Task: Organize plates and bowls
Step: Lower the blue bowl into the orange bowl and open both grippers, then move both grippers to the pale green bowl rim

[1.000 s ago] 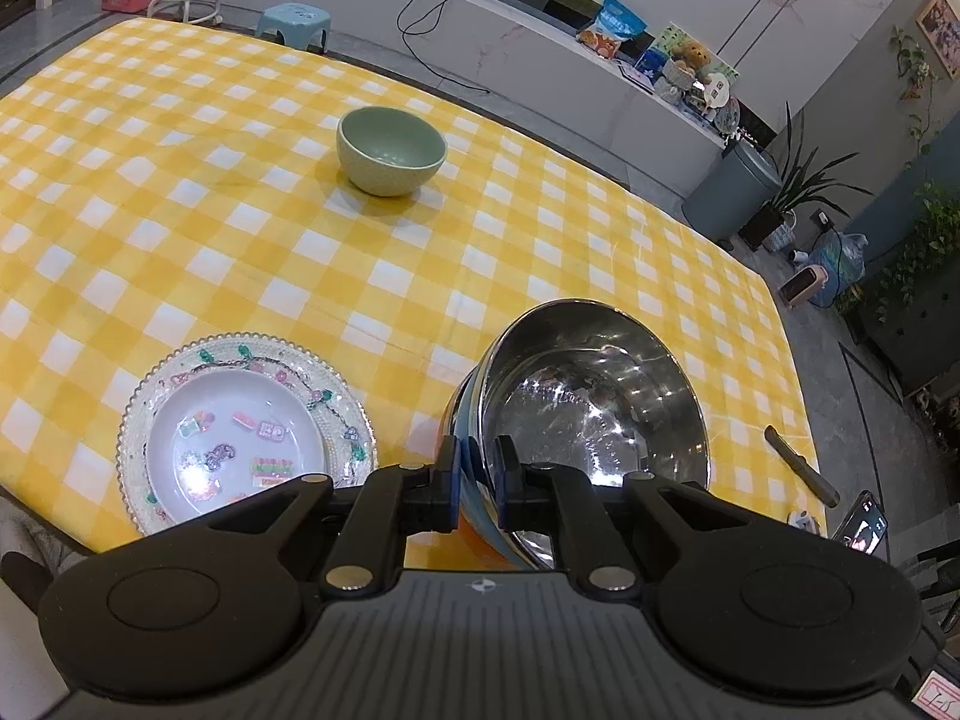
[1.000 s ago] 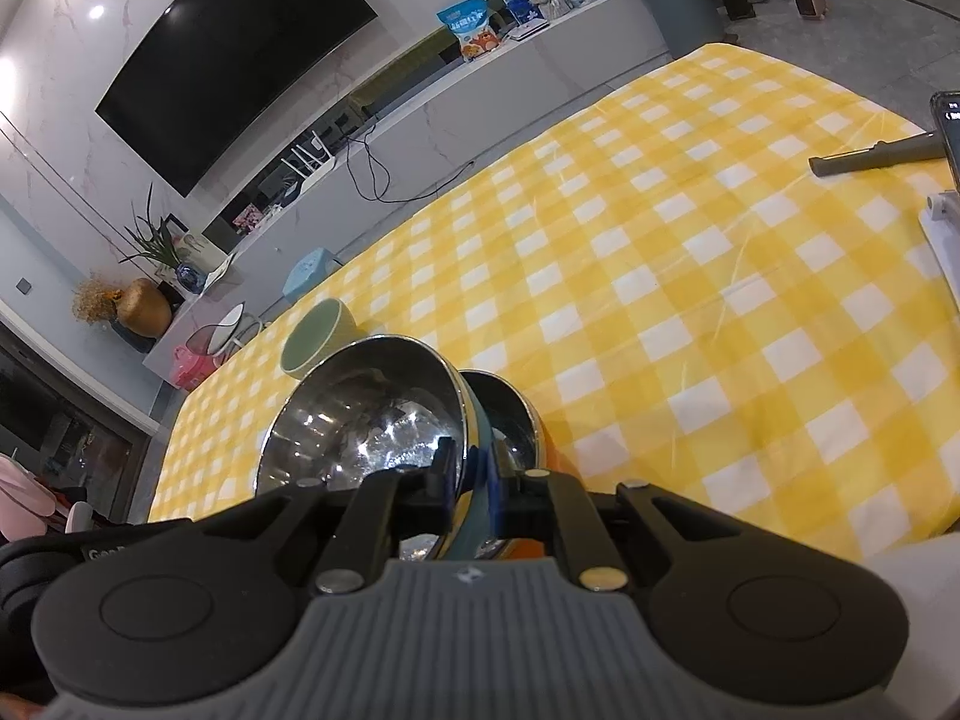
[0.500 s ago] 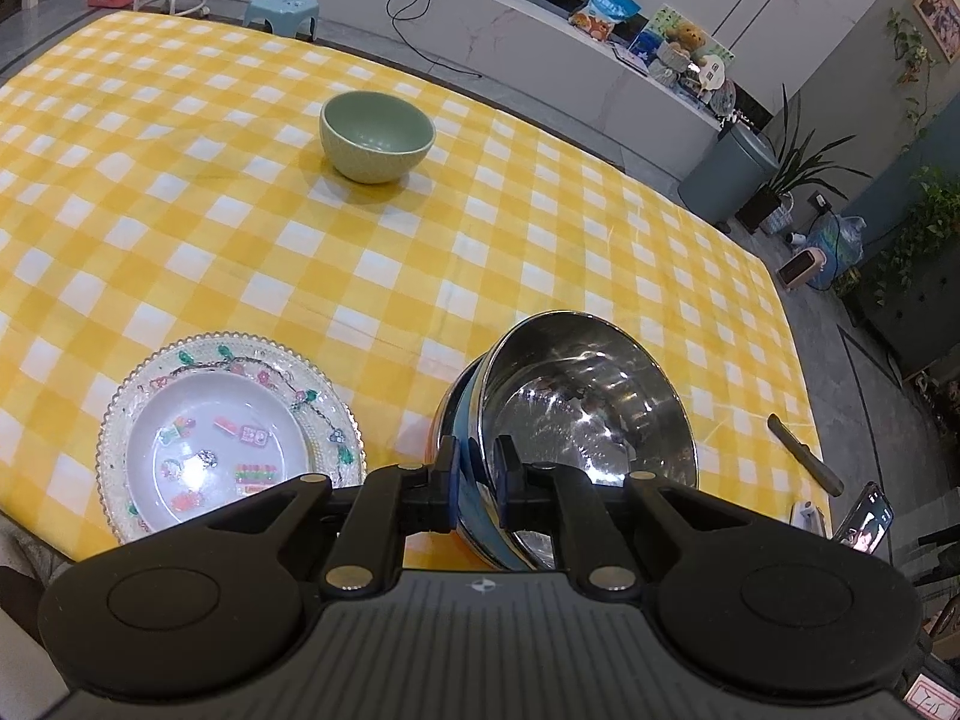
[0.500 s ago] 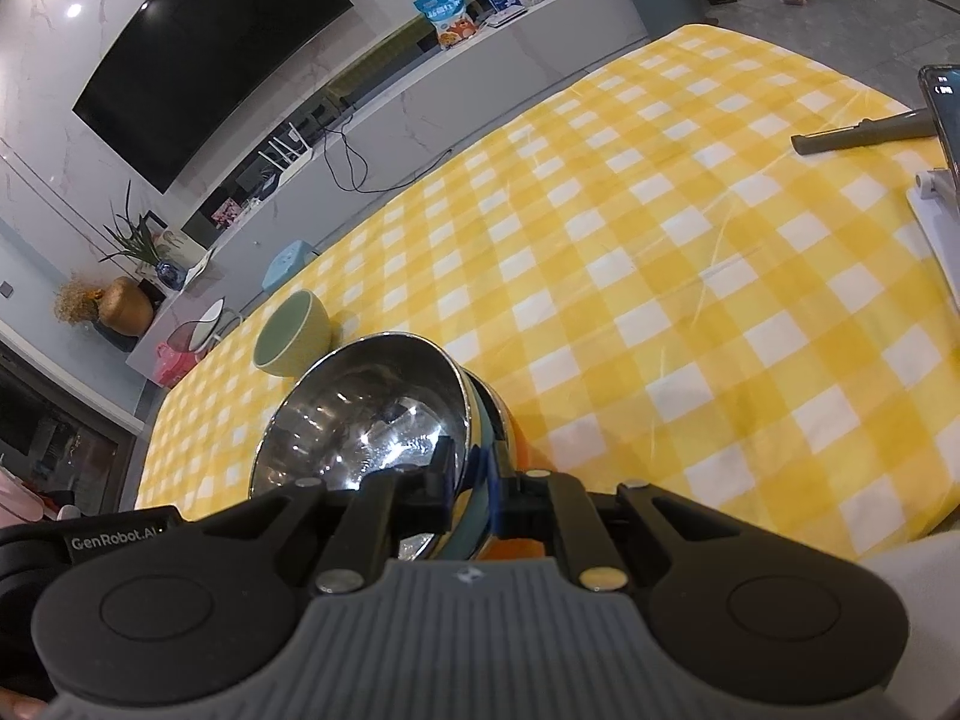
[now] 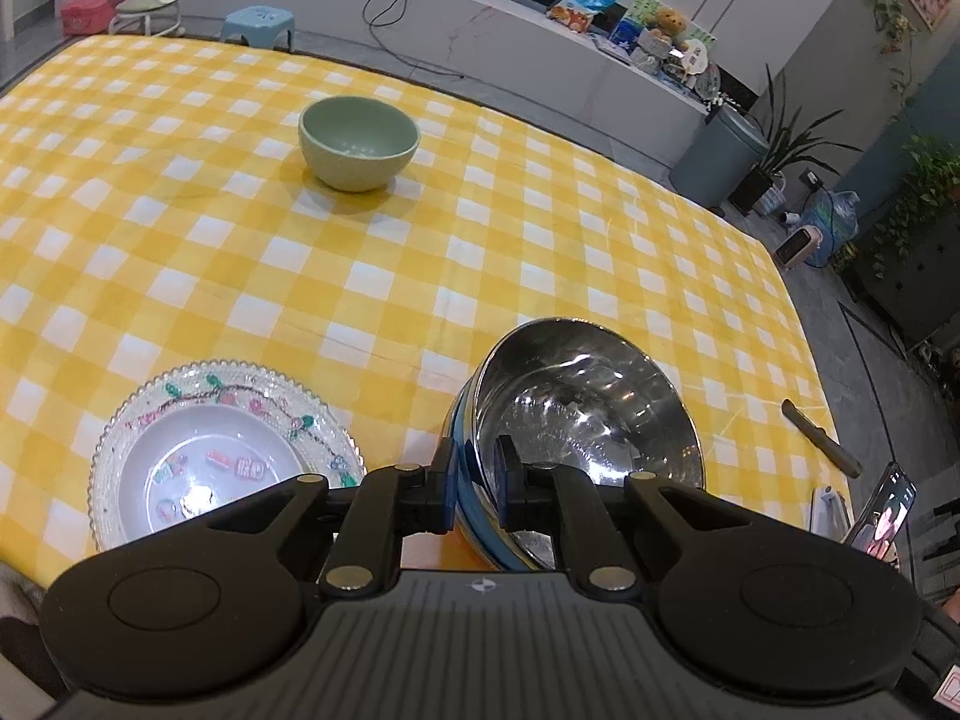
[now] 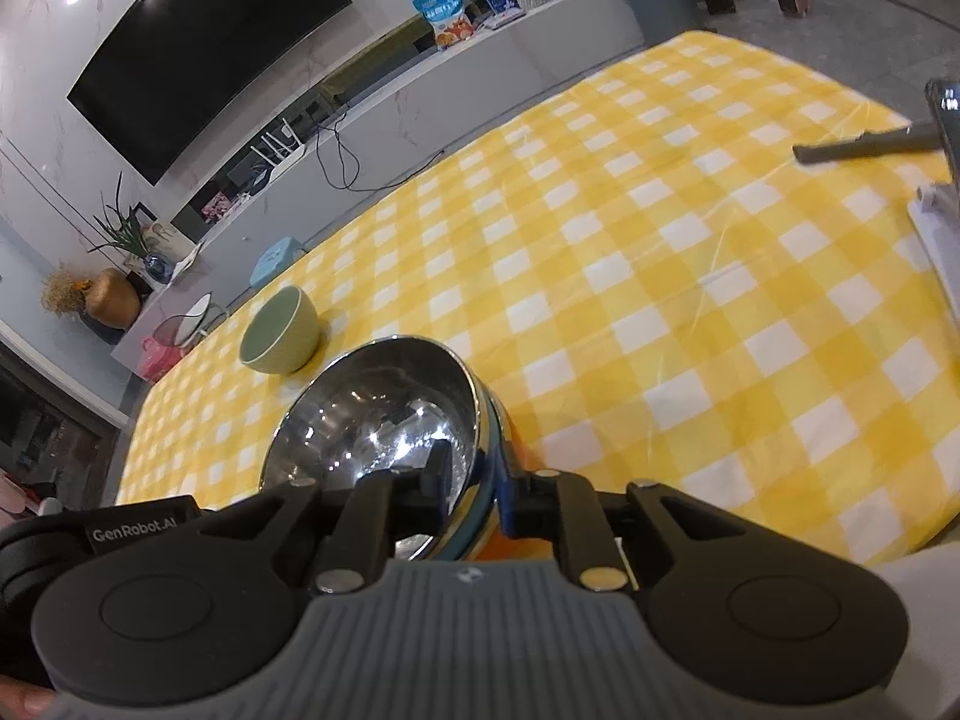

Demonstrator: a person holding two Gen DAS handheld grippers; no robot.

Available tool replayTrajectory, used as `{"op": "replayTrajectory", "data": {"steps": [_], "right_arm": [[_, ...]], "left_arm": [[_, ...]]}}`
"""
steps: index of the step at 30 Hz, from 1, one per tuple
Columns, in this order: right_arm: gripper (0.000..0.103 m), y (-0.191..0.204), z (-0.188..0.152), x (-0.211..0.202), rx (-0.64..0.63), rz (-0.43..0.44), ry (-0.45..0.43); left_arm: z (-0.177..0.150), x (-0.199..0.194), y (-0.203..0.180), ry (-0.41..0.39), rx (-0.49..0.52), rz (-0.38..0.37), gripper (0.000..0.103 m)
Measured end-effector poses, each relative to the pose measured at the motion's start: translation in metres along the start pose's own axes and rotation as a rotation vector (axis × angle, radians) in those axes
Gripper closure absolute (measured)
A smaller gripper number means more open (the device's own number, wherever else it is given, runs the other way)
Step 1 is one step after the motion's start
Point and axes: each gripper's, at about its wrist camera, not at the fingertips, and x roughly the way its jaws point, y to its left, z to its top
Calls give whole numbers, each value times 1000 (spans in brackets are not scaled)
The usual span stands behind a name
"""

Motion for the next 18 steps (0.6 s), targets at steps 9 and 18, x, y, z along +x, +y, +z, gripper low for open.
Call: {"op": "replayTrajectory", "data": {"steps": [9,18], "right_arm": [[74,21,10,0,-99,-35,-49],[70,70,31,26,-228,14,-26]], "left_arm": [[20,-17,10,-56,44,-39,76],[56,-21,43,-92,35,-29,70]]}}
